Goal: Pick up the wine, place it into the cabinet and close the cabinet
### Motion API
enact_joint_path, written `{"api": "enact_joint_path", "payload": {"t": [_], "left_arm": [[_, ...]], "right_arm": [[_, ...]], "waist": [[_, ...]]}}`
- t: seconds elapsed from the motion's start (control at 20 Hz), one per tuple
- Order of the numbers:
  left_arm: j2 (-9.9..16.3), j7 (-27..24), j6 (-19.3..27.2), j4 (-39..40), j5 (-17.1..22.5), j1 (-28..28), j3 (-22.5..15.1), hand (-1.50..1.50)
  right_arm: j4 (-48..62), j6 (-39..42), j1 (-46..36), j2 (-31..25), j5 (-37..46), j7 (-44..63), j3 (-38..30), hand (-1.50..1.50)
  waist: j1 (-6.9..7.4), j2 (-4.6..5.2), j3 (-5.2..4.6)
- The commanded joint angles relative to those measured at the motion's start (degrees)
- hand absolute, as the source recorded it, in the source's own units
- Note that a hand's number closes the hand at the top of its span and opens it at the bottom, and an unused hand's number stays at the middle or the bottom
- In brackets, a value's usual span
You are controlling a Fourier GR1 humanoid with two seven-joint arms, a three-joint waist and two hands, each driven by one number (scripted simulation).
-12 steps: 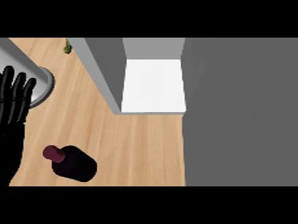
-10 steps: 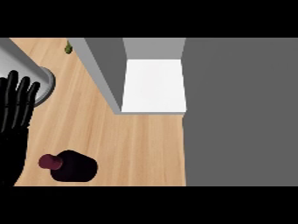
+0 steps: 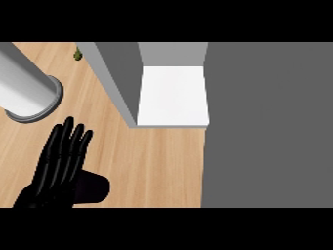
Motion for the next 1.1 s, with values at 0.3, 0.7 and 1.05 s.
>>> {"api": "enact_joint_path", "payload": {"t": [0.3, 0.7, 1.05], "left_arm": [[-0.58, 13.87, 17.19, -8.14, -14.11, -2.75, -20.42, -1.50], [-0.58, 22.67, 21.98, -12.44, -22.98, -5.30, -26.82, -1.50], [-0.54, 25.05, 25.89, -12.67, -28.59, -5.41, -29.21, -1.50]], "right_arm": [[-12.20, 1.47, -0.29, -4.76, -10.82, 15.16, -4.80, -1.50], [-16.56, -2.85, -4.04, -2.78, -8.80, 22.36, -1.60, -1.50], [-14.44, -3.79, -6.55, -2.29, -6.73, 21.12, -1.92, -1.50]], "waist": [[-0.06, 0.18, 0.07], [0.08, 0.16, 0.05], [0.39, 0.00, 0.09]]}}
